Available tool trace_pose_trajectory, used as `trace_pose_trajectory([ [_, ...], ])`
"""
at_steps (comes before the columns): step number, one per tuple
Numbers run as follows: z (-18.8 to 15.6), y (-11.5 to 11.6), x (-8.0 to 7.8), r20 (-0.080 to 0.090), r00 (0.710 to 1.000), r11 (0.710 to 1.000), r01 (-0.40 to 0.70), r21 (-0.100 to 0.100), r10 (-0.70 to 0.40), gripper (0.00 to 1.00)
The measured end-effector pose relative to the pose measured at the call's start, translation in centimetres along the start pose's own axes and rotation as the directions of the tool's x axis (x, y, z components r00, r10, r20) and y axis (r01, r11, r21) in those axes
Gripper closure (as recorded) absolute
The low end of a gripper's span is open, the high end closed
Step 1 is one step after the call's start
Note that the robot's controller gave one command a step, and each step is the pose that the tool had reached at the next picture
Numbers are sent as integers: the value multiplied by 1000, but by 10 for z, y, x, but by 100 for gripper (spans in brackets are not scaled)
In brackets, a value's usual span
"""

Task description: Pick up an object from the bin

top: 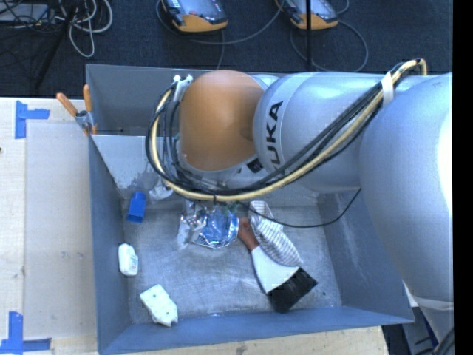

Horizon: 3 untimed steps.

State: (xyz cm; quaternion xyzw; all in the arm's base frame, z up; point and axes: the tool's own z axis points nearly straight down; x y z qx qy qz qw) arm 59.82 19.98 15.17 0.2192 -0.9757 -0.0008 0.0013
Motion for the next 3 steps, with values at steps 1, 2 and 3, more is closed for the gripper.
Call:
trace_pose_trajectory([
  [1, -7, -27, 6, 4, 988, 988, 153, 2, -153, 0],
  [2, 18, -43, 10, 2, 946, 946, 326, 2, -326, 0],
  [3, 59, -69, 24, 10, 1000, 1000, 8, 1, -8, 0],
])
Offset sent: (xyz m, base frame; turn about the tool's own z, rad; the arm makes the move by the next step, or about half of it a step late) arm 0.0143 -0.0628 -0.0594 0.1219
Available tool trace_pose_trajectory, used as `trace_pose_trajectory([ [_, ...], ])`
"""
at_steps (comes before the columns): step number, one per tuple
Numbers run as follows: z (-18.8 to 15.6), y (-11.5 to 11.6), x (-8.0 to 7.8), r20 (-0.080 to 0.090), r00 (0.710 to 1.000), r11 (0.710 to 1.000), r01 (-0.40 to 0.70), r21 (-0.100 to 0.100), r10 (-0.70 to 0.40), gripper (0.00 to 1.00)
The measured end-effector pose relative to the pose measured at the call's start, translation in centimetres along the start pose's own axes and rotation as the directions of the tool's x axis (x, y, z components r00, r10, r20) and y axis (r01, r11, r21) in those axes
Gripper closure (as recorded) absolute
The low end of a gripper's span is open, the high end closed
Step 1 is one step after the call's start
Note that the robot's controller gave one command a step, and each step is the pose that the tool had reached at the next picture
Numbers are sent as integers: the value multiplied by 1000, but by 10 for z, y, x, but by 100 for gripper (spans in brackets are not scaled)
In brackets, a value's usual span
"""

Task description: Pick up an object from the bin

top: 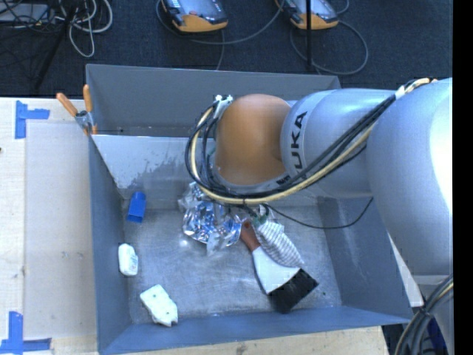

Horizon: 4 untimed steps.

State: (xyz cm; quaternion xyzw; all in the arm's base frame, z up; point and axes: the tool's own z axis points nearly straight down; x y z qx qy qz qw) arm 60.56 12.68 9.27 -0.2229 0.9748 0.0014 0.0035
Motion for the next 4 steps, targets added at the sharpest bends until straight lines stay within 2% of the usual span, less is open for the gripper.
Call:
trace_pose_trajectory([
  [1, 9, -15, -12, 21, 998, 998, 67, 2, -67, 100],
  [2, 9, -15, -12, 22, 998, 998, 66, 1, -66, 100],
  [3, -27, -14, 1, -9, 998, 998, 58, -2, -58, 100],
  [4, -89, -11, -7, -8, 999, 999, 32, -1, -32, 100],
])
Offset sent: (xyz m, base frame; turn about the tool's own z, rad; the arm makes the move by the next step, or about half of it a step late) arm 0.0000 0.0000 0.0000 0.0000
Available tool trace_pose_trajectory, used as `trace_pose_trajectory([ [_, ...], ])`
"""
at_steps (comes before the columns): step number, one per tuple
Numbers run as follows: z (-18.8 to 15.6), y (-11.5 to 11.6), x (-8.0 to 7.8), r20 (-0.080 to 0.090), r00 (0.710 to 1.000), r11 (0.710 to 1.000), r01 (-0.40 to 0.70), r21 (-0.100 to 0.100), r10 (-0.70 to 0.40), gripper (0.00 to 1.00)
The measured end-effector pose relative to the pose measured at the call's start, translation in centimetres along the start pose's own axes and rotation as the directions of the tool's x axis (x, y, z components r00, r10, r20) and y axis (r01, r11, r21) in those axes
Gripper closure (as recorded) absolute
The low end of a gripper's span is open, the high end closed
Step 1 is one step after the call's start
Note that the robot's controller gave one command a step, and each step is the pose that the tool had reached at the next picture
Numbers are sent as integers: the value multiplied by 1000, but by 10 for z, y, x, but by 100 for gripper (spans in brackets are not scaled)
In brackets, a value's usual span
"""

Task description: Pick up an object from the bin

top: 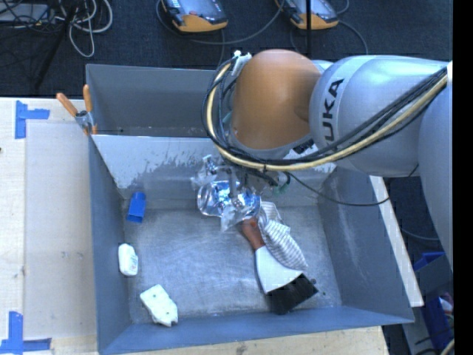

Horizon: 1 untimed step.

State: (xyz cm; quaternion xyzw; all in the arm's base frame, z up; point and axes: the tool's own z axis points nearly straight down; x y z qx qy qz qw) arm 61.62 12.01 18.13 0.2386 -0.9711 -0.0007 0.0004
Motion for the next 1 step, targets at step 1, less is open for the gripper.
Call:
trace_pose_trajectory([
  [1, -37, -2, 2, 7, 1000, 1000, 2, 3, -2, 100],
])
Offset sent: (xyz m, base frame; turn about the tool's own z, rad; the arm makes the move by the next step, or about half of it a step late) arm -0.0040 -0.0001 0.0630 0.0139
